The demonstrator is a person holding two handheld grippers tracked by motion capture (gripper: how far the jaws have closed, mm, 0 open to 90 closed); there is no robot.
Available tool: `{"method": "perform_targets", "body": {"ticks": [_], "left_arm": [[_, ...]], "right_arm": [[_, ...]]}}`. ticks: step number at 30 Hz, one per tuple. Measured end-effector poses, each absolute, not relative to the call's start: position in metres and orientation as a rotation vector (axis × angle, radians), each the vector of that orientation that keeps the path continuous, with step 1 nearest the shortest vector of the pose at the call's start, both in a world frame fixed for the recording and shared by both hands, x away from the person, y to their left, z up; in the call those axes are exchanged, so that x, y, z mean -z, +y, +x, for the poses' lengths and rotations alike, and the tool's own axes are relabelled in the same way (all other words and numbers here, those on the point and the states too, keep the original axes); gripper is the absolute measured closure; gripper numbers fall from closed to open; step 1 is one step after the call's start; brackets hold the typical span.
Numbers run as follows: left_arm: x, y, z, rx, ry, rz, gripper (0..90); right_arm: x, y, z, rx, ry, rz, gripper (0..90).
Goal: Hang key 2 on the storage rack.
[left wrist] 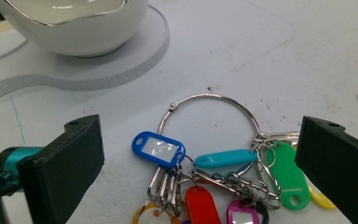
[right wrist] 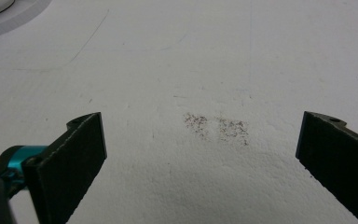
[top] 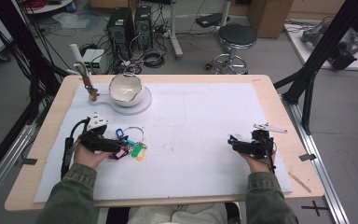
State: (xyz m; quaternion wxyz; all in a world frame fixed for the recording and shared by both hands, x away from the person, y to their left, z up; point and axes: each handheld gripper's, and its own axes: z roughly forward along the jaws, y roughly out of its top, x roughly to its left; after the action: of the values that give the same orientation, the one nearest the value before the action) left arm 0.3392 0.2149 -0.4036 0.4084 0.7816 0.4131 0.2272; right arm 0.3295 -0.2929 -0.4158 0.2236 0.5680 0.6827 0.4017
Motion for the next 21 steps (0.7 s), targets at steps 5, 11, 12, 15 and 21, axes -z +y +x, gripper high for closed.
{"method": "perform_targets", "body": {"ticks": [5, 11, 12, 15, 21], "left_arm": [[0.406, 0.213, 0.344, -0.542, 1.042, 1.992, 1.7], [0.408, 0.212, 0.346, -0.531, 1.047, 2.001, 1.7], [0.409, 0.212, 0.347, -0.529, 1.048, 2.006, 1.7], [0.411, 0.211, 0.348, -0.523, 1.048, 2.018, 1.7], [0.414, 0.208, 0.351, -0.501, 1.04, 2.055, 1.7]], "right_arm": [[0.416, -0.293, 0.329, -1.113, 1.89, 1.568, 0.6], [0.415, -0.294, 0.328, -1.121, 1.889, 1.563, 0.7], [0.415, -0.294, 0.328, -1.121, 1.891, 1.562, 0.7], [0.416, -0.293, 0.328, -1.121, 1.894, 1.567, 0.7], [0.416, -0.293, 0.329, -1.123, 1.903, 1.566, 0.7]]}}
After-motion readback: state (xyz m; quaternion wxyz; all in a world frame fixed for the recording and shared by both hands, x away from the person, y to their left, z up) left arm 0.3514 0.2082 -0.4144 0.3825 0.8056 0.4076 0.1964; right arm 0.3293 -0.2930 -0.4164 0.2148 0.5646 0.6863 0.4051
